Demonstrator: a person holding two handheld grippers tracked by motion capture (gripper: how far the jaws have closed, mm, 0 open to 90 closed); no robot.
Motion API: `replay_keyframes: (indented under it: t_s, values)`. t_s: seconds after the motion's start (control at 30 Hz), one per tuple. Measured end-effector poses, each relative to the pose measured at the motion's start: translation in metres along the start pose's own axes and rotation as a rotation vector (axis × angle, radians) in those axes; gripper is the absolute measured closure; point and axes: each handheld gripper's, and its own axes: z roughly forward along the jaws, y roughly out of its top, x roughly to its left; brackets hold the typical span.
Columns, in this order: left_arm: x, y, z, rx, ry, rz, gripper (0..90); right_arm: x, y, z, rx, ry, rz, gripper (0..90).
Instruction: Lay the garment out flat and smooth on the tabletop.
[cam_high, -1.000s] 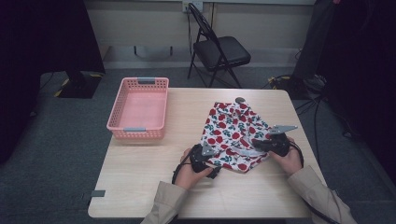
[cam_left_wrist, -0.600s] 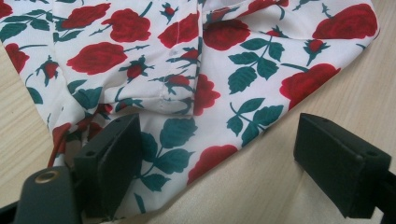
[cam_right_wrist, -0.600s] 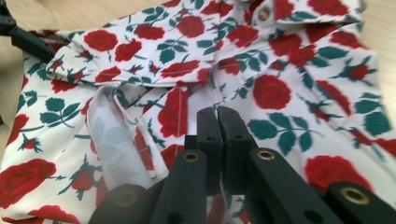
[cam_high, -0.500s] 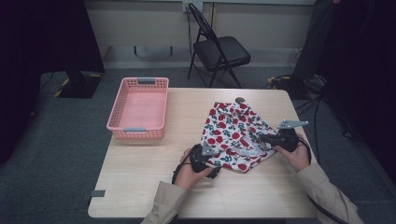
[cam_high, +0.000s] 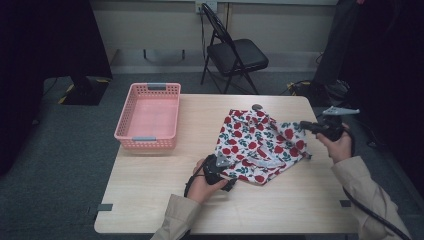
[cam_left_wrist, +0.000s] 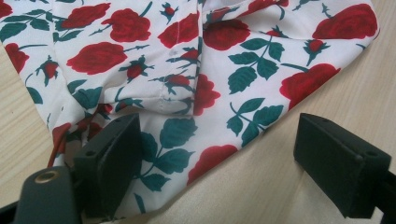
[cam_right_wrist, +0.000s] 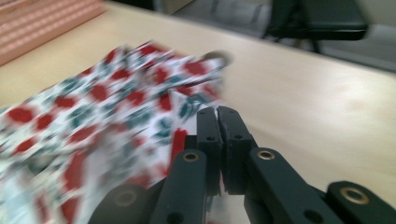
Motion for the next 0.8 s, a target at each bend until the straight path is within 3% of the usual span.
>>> replay_keyframes:
  t_s: [0.1, 0.13, 0.2, 0.33, 0.5, 0.6, 0.8]
  values:
    - [0.0, 0.0, 0.0, 0.001, -0.004, 0.0, 15.0, -0.023, 0.011, -0.011, -0.048, -0.093, 0.038, 76.2]
    - [0.0, 0.0, 0.0, 0.0, -0.004, -0.001, 14.9, -0.024, 0.013, -0.013, -0.054, -0.096, 0.043, 67.8]
    - [0.0, 0.0, 0.0, 0.0, -0.005, -0.001, 14.9, -0.019, 0.015, -0.017, -0.067, -0.099, 0.026, 60.1]
    - [0.0, 0.0, 0.0, 0.0, -0.004, -0.001, 14.9, 0.011, 0.004, -0.012, -0.039, -0.027, -0.047, 45.5]
    - [0.0, 0.0, 0.0, 0.0, -0.002, 0.0, 14.9, 0.059, -0.034, 0.006, 0.037, 0.082, -0.094, 36.7]
    - [0.0, 0.0, 0.0, 0.0, -0.002, 0.001, 14.9, 0.077, -0.056, 0.014, 0.072, 0.121, -0.098, 33.8]
    - [0.0, 0.0, 0.0, 0.0, -0.001, 0.0, 14.9, 0.095, -0.083, 0.02, 0.135, 0.128, -0.129, 32.1]
